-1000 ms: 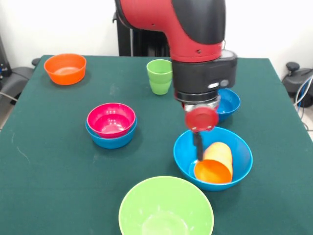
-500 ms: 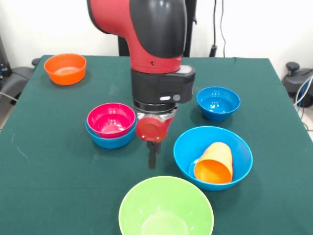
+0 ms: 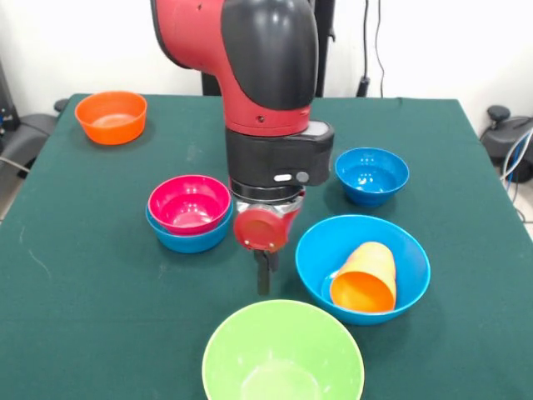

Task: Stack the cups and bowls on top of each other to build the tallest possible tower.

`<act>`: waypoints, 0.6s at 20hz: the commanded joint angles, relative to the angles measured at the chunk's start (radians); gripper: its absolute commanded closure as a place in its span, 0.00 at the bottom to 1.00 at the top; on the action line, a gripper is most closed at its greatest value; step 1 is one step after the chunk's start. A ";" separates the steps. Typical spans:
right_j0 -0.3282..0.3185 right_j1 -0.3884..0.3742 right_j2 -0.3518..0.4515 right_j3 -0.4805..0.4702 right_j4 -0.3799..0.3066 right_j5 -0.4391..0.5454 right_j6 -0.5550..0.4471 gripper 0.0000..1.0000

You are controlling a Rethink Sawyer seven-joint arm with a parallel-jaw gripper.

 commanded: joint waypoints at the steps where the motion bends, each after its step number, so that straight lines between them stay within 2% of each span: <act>1: -0.022 -0.016 0.226 0.043 0.020 0.027 0.108 0.00; 12: 0.028 -0.081 0.233 0.067 0.030 0.147 0.145 0.00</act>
